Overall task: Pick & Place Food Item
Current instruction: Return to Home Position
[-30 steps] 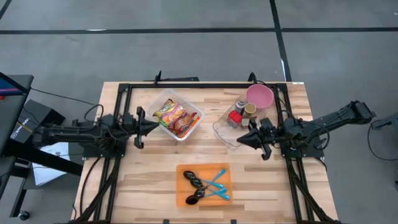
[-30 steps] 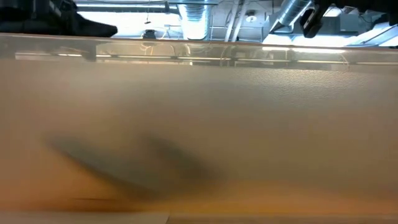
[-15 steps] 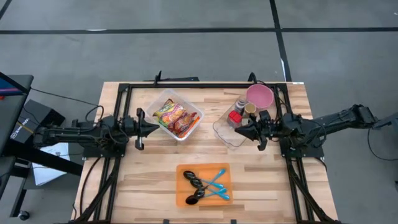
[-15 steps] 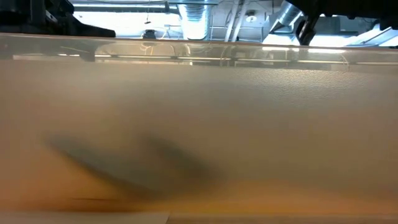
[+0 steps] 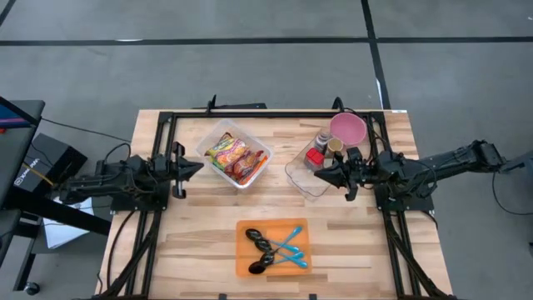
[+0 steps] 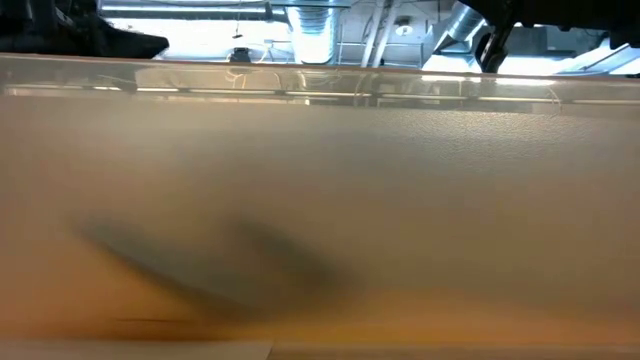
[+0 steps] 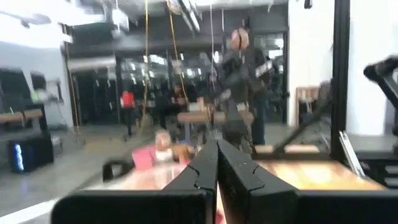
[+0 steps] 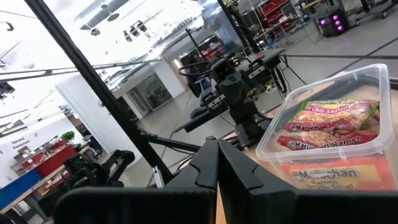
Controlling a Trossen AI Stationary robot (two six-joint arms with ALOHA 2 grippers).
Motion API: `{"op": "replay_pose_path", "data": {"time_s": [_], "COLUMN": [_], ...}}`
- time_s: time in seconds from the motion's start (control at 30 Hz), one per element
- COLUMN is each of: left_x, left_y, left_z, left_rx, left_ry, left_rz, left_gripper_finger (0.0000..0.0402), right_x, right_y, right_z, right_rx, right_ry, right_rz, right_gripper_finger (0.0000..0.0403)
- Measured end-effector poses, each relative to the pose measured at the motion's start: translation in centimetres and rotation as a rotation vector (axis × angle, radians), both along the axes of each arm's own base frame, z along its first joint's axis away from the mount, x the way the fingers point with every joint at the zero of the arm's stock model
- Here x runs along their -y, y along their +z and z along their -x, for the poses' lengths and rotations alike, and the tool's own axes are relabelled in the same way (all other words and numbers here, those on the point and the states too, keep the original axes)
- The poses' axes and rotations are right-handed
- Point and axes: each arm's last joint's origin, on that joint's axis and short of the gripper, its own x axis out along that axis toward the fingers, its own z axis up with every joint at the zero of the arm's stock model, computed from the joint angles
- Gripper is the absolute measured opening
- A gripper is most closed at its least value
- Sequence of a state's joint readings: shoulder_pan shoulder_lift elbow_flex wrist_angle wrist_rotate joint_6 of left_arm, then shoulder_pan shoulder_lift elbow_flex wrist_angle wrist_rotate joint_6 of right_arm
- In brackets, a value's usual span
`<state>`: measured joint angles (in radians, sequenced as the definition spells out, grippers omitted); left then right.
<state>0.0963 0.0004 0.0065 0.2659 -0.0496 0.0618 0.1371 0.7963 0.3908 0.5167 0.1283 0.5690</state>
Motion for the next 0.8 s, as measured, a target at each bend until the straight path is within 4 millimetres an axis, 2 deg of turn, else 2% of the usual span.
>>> {"op": "replay_pose_path", "data": {"time_s": [0.27,0.47,0.6,0.8], "left_x": [0.0,-0.3,-0.3,-0.3], "left_y": [-1.1,-1.9,-2.0,-2.3], "left_z": [-0.3,-0.4,-0.5,-0.8], "left_rx": [-0.101,-0.171,-0.184,-0.223], "left_ry": [-0.022,0.050,0.051,0.054], "left_rz": [0.104,0.174,0.175,0.178], "left_gripper_finger": [0.0000,0.0000,0.0003,0.0002], "right_x": [-0.2,0.1,1.2,3.8], "right_y": [0.0,-0.5,-1.4,-1.2], "right_z": [0.0,-0.1,-0.2,0.0], "right_rx": [-0.002,-0.045,-0.124,-0.082], "right_ry": [0.065,0.105,0.152,0.214], "right_rz": [0.028,0.113,0.189,0.296], "right_gripper_finger": [0.0000,0.0000,0.0000,0.0000]}}
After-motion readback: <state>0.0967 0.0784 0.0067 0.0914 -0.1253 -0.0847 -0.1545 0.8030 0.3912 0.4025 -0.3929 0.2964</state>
